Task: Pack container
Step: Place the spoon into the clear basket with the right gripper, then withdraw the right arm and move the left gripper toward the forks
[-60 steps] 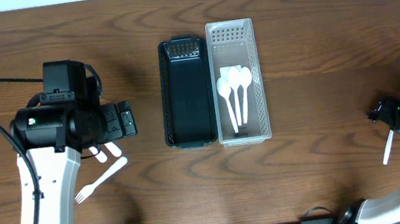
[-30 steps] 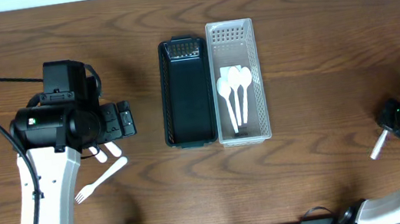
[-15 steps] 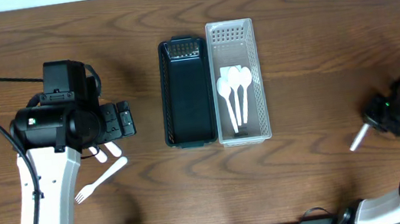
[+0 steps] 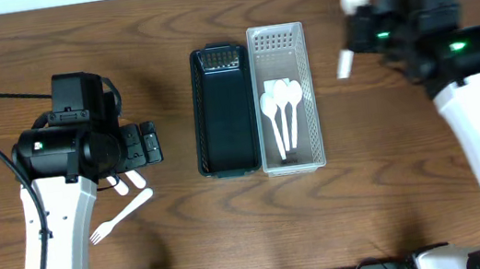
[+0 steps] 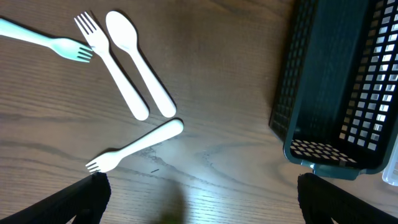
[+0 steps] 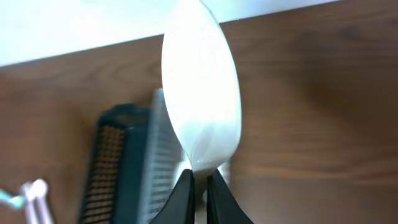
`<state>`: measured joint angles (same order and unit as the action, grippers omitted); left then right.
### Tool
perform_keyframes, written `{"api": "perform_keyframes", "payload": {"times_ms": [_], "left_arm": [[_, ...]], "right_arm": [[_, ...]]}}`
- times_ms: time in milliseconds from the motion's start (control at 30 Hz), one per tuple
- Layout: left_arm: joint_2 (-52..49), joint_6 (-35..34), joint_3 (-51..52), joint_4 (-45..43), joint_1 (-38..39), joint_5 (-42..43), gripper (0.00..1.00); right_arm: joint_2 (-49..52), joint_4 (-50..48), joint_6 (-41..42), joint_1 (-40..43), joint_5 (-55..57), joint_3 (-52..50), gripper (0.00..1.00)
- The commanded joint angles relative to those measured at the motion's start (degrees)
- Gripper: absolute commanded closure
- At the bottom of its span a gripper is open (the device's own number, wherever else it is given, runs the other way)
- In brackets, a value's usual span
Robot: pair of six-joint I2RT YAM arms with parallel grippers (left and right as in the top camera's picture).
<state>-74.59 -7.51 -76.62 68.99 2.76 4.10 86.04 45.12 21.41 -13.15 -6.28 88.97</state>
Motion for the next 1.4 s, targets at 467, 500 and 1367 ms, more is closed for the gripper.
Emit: {"api": "perform_keyframes", "payload": {"times_ms": [467,500,1367], "left_arm": [[0.1,0.4,-0.9,0.2,-0.2,-0.7,0.02],[0.1,0.4,-0.9,0.2,-0.2,-0.7,0.02],[0.9,-5.4,-19.5,11.9,-2.8,-10.8,0.02]], "right_arm": [[28.3,5.5,12.0,-14.5,5.8,-0.4,0.98],[29.4,6.2,12.0,-14.6,5.8,-0.4,0.98],[20.5,21.9,-8.6,1.0,6.9,28.0,0.05]]}}
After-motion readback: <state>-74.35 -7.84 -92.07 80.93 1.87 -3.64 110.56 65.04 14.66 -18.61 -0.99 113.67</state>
